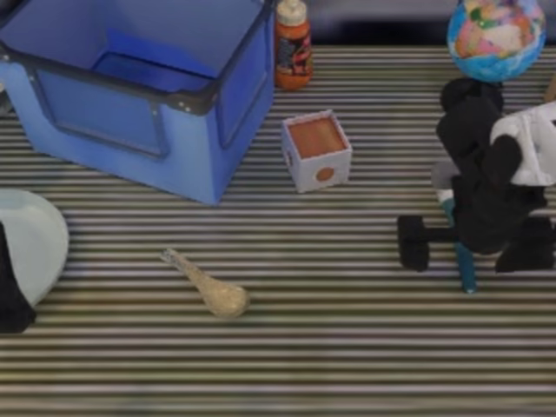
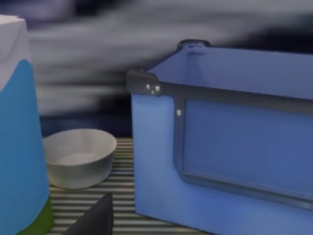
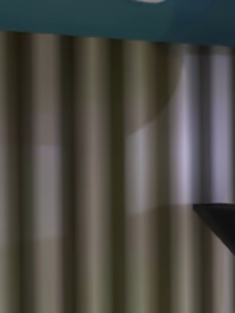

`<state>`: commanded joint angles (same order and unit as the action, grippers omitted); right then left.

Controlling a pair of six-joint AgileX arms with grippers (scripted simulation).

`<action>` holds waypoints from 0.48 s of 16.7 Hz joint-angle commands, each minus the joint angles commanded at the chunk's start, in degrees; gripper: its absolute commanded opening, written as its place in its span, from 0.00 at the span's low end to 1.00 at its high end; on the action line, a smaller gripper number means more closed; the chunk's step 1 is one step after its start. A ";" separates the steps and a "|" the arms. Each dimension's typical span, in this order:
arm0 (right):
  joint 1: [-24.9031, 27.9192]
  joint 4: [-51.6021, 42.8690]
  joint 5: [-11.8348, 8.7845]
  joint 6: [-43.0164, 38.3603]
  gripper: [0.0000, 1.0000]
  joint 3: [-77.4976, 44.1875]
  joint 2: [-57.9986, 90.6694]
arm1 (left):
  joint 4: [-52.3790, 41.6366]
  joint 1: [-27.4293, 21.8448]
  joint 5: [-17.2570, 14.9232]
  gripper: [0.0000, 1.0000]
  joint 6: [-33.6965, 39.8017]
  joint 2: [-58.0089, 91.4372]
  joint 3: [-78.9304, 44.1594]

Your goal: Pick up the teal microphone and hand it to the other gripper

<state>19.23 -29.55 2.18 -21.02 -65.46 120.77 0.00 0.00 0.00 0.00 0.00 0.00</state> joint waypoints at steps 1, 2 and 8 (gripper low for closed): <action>0.00 0.00 0.00 0.00 0.92 0.00 0.00 | 0.00 0.00 0.00 1.00 0.00 0.00 0.00; 0.00 0.00 0.00 0.00 0.85 0.00 0.00 | 0.00 0.00 0.00 1.00 0.00 0.00 0.00; 0.00 0.00 0.00 0.00 0.40 0.00 0.00 | 0.00 0.00 0.00 1.00 0.00 0.00 0.00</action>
<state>19.23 -29.55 2.18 -21.02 -65.46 120.77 0.00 0.00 0.00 0.00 0.00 0.00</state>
